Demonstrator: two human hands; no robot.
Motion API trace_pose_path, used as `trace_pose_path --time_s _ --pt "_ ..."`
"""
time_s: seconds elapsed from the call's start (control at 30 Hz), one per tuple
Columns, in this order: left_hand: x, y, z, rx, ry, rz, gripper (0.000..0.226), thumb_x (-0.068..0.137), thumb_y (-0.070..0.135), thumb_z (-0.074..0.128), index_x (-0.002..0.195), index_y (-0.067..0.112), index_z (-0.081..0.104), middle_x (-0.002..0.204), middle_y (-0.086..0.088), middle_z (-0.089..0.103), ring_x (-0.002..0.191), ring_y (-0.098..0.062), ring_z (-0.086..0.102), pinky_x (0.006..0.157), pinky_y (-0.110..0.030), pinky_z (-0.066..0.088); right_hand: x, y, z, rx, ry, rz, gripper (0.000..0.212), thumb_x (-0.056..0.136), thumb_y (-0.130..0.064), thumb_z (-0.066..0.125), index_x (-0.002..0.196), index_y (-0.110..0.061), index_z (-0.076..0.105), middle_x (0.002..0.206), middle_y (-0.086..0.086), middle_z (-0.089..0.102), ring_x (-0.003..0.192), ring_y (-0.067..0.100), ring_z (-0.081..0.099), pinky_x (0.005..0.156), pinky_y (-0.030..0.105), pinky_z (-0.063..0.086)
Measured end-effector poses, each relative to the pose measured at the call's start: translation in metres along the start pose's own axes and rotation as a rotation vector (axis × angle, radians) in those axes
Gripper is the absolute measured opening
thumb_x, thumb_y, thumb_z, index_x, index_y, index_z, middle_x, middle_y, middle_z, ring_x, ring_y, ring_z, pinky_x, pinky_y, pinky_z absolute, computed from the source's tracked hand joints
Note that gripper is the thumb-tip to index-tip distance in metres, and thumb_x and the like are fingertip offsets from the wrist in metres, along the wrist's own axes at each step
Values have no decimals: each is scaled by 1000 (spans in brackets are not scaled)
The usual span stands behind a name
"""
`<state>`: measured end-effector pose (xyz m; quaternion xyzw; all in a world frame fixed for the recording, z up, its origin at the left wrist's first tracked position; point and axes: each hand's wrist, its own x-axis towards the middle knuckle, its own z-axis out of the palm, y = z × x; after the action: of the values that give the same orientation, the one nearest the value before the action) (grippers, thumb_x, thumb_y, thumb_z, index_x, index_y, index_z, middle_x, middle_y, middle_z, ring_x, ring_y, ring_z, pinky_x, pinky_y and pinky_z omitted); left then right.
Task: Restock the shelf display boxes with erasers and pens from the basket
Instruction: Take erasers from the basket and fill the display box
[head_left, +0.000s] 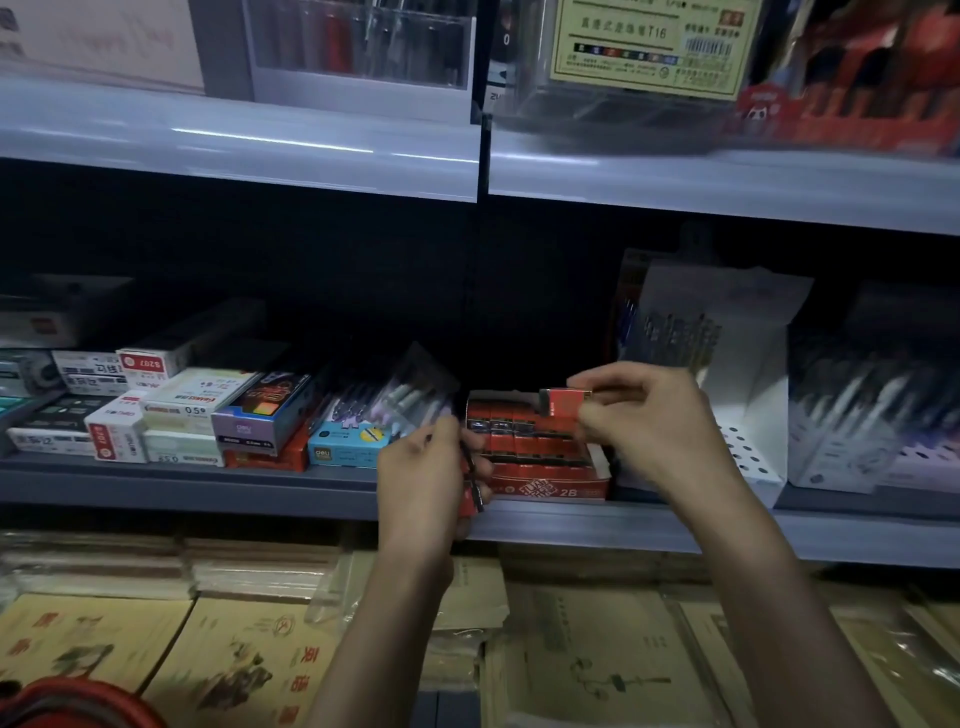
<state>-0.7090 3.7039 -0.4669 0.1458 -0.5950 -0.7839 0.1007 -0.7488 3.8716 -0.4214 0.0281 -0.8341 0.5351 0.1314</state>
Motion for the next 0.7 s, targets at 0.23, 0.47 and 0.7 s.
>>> trace_pose_path --time_s 0.23,0.47,0.7 --pt "1 -4 0 145 -46 29 27 100 16 52 93 -4 69 62 -8 60 39 -11 45 34 -17 29 27 31 21 -514 75 -242 17 88 -10 77 102 -19 76 87 -4 73 79 10 68 76 24 56" --pt "1 -7 -1 173 -83 -3 27 100 15 53 84 -1 67 65 -13 57 43 -13 44 33 -16 29 37 34 41 -719 -15 -302 16 93 -7 69 102 -18 76 102 3 72 95 22 67 77 31 53" --pt "5 -7 -3 169 -89 -6 27 101 14 52 86 -3 67 64 -11 55 40 -9 43 33 -15 29 32 33 41 -758 -100 -281 31 95 -1 61 119 -18 74 114 7 72 104 25 67 88 37 57"
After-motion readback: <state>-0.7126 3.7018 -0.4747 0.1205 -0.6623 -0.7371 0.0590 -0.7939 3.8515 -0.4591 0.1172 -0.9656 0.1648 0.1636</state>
